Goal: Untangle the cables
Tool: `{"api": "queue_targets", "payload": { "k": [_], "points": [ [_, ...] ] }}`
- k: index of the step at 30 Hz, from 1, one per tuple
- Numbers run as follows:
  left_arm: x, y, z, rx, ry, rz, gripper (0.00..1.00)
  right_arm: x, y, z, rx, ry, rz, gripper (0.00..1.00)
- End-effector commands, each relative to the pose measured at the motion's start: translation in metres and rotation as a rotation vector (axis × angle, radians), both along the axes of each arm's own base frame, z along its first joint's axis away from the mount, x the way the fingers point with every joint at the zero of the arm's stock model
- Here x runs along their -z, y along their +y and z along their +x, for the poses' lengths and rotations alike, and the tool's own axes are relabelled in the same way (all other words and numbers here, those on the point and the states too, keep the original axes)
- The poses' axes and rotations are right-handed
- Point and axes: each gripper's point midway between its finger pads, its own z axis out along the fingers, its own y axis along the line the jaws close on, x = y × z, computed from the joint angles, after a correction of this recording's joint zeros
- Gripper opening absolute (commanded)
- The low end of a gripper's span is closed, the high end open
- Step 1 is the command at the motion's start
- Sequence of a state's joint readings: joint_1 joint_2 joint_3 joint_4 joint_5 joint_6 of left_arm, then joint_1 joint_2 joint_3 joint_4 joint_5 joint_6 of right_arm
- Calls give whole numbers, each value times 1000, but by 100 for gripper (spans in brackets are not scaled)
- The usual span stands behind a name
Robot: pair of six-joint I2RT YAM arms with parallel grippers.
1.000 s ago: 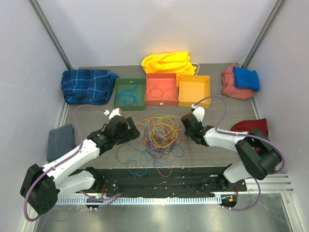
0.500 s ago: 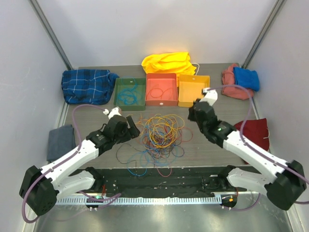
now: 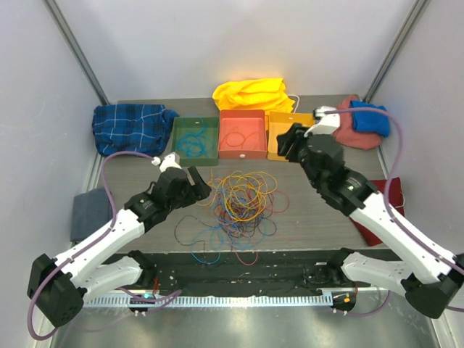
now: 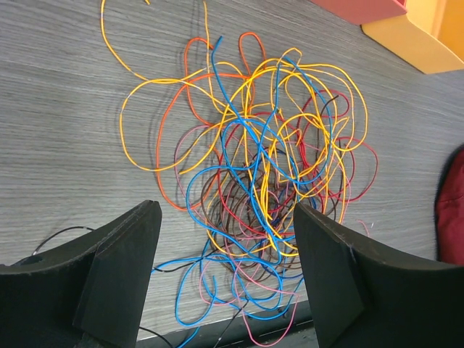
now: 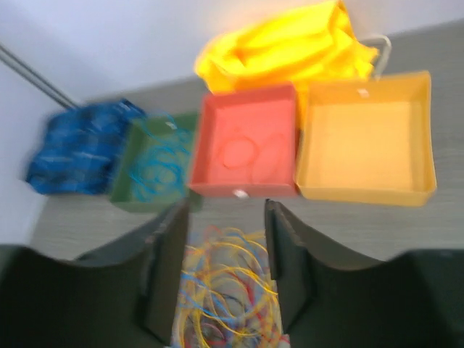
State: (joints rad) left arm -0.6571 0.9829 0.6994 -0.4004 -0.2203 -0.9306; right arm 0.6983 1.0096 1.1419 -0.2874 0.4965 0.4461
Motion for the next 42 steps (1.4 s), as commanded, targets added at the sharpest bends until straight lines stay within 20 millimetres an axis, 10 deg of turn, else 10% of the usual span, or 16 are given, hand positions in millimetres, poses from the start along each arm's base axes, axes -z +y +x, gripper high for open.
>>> {"api": "queue_targets", "payload": {
  "k": [1, 16, 33, 42],
  "points": [
    [-15, -1, 3, -3, -52, -29, 79, 113, -15, -3, 59, 253, -240, 57],
    [19, -4, -13, 24, 29, -50, 79, 290, -32, -27, 130, 604, -421, 53],
    [28, -4, -16, 28, 47, -49, 79, 340, -45, -14, 192, 677, -467, 47],
    [31, -4, -16, 18, 61, -48, 78, 350, -51, -10, 216, 706, -410, 11]
  ]
}}
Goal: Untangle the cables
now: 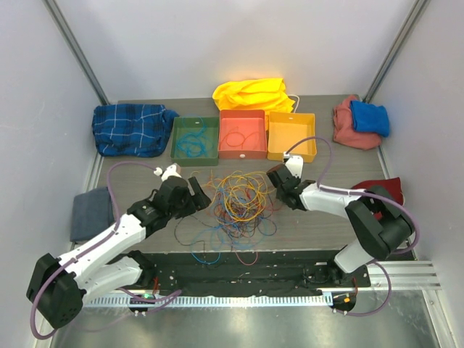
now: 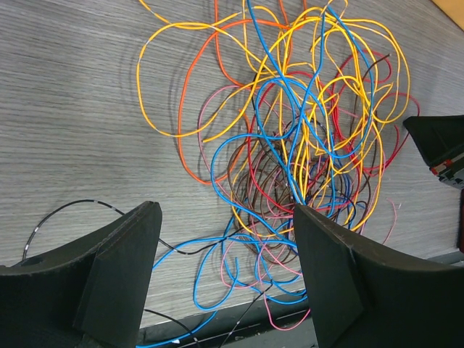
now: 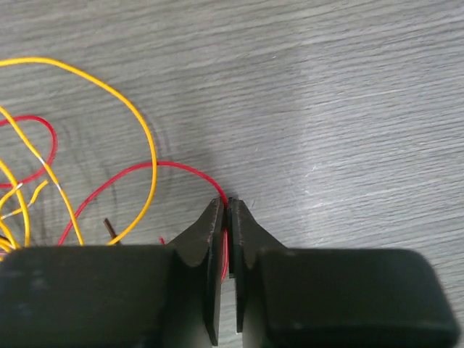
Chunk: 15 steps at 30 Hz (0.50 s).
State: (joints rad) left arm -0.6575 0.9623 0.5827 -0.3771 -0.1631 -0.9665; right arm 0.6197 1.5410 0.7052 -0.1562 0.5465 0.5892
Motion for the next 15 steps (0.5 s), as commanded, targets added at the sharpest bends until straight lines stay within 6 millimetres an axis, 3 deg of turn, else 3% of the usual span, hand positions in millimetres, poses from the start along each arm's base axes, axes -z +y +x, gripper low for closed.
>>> {"api": "queue_targets", "payload": {
  "k": [1, 3, 7, 15],
  "points": [
    [-8, -7, 7, -5, -31, -37, 78, 7, -11, -7, 41, 25, 2, 9],
    [-8, -7, 6, -5, -30, -36, 78, -4, -13, -6, 48, -8, 17, 3],
    [-10, -4, 6, -14, -37, -32, 78, -53, -11, -6, 44, -123, 92, 1],
    [-21, -2, 10, -34, -70, -43, 78, -254, 12, -14, -106, -583, 440, 1]
  ]
}}
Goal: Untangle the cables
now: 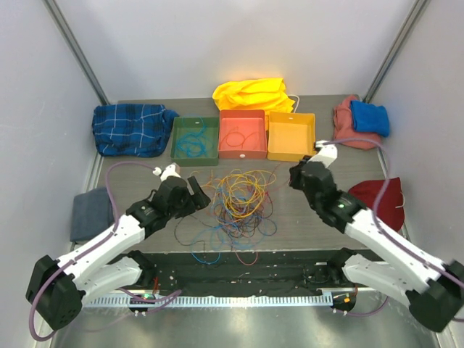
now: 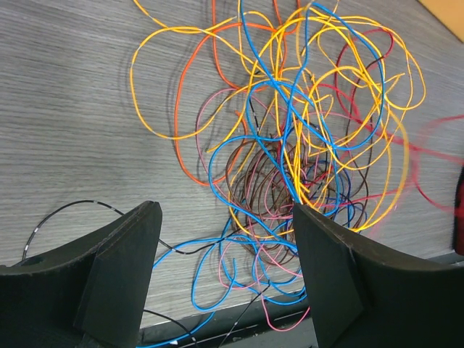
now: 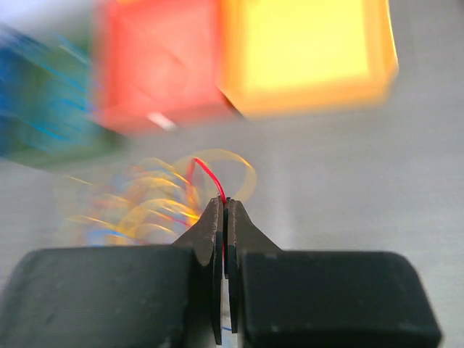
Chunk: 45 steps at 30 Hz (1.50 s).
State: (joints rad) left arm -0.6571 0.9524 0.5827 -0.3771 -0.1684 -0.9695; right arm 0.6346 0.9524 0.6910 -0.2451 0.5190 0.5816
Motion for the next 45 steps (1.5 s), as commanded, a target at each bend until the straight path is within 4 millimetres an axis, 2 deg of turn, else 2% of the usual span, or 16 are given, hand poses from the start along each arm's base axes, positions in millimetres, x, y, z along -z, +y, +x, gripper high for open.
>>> {"api": "queue_targets", "payload": {
  "k": [1, 11, 12, 15, 18, 26, 29, 30, 33, 34, 35, 36, 39, 41, 44, 45],
  "points": [
    [-21, -3, 10, -29, -69, -40, 78, -107, 12, -2, -74, -219, 141, 1],
    [-38, -1, 16, -43, -132, -54, 78, -240, 18, -24, -202, -418, 249, 1],
    [-40, 0, 17, -46, -142, -58, 79, -264, 16, -30, -213, -460, 272, 1],
    [-50, -2, 21, -41, -180, -76, 79, -309, 19, -41, -269, -535, 309, 1],
    [-59, -4, 23, -44, -214, -103, 80, -331, 27, -47, -323, -570, 337, 1],
    [-58, -3, 23, -55, -213, -116, 80, -309, 37, -21, -285, -538, 296, 1],
    [-53, -3, 20, -50, -197, -114, 80, -342, 33, -18, -269, -621, 288, 1],
    [-51, -3, 19, -50, -193, -114, 80, -367, 28, -20, -262, -679, 290, 1],
    [-53, -8, 19, -30, -208, -147, 82, -405, 24, -28, -270, -764, 312, 1],
    [-57, -13, 18, -11, -224, -172, 82, -408, 26, -28, -279, -769, 316, 1],
    [-74, -23, 24, 12, -293, -240, 83, -409, 28, -28, -283, -768, 318, 1],
    [-71, -33, 17, 75, -302, -276, 84, -406, 30, -27, -290, -759, 319, 1],
    [-99, -61, 11, 186, -481, -407, 87, -389, 39, -19, -300, -714, 330, 1],
    [-95, -75, 8, 230, -506, -383, 89, -385, 40, -21, -305, -706, 350, 1],
    [-85, -118, 2, 368, -472, -284, 88, -374, 45, -18, -314, -684, 364, 1],
    [-87, -135, -10, 429, -474, -292, 88, -372, 46, -18, -315, -680, 363, 1]
  ]
}}
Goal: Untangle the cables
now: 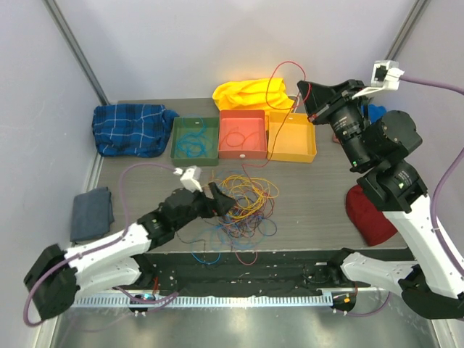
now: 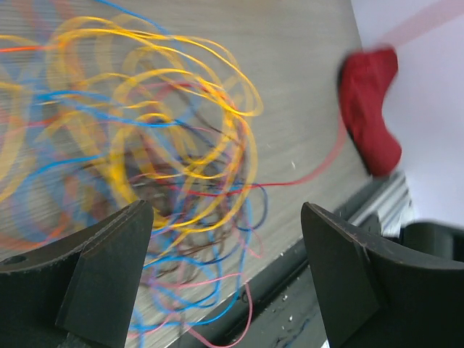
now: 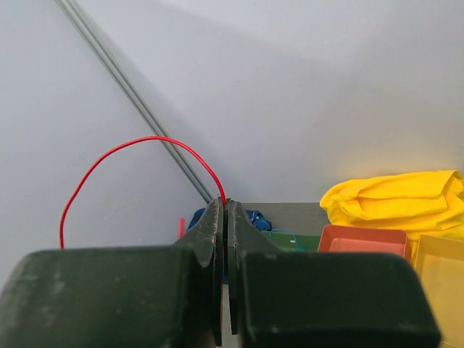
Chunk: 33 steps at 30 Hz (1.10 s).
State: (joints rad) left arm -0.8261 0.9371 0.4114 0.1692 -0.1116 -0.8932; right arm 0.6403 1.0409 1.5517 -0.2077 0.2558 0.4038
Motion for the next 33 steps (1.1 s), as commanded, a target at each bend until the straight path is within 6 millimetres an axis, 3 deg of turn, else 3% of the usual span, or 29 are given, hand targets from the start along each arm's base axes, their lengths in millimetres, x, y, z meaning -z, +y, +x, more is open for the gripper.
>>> {"api": "queue_targets", "payload": {
  "k": [1, 2, 3, 5, 10, 16, 19, 22, 25, 27, 28, 29, 31, 33],
  "points": [
    [-52, -70, -6, 191, -210, -36, 87, 3, 8, 0, -35, -4, 27, 1],
    [-58, -83, -8, 209, -233, -32, 87, 7, 9, 0, -41, 3, 30, 1],
    [-50, -97, -19, 251, -241, -2, 88, 9, 10, 1, -41, 7, 29, 1],
    [-49, -116, -22, 285, -270, 31, 88, 16, 10, 0, -44, 22, 25, 1],
    [-35, -139, -22, 338, -249, 43, 88, 27, 8, -1, -37, 40, 16, 1],
    [1, -156, -5, 311, -201, 144, 85, 31, 7, -6, -51, 43, 21, 1],
    [17, -155, 7, 263, -189, 210, 79, 27, 5, -11, -58, 35, 27, 1],
    [17, -154, 16, 223, -206, 220, 63, 30, 2, -13, -54, 40, 19, 1],
    [6, -151, 22, 201, -250, 228, 19, 34, -3, -17, -41, 46, 16, 1],
    [-7, -142, 25, 182, -282, 253, 1, 37, -6, -18, -30, 51, 16, 1],
    [-16, -134, 31, 133, -296, 268, 0, 42, -7, -18, -25, 60, 9, 1],
    [-40, -125, 32, 96, -321, 243, 0, 43, -12, -19, -10, 60, 12, 1],
    [-58, -100, 37, 5, -316, 280, 0, 55, -16, -19, 8, 79, -3, 1],
    [-112, -80, 37, -63, -367, 213, 0, 60, -27, -22, 47, 82, 6, 1]
  ]
}}
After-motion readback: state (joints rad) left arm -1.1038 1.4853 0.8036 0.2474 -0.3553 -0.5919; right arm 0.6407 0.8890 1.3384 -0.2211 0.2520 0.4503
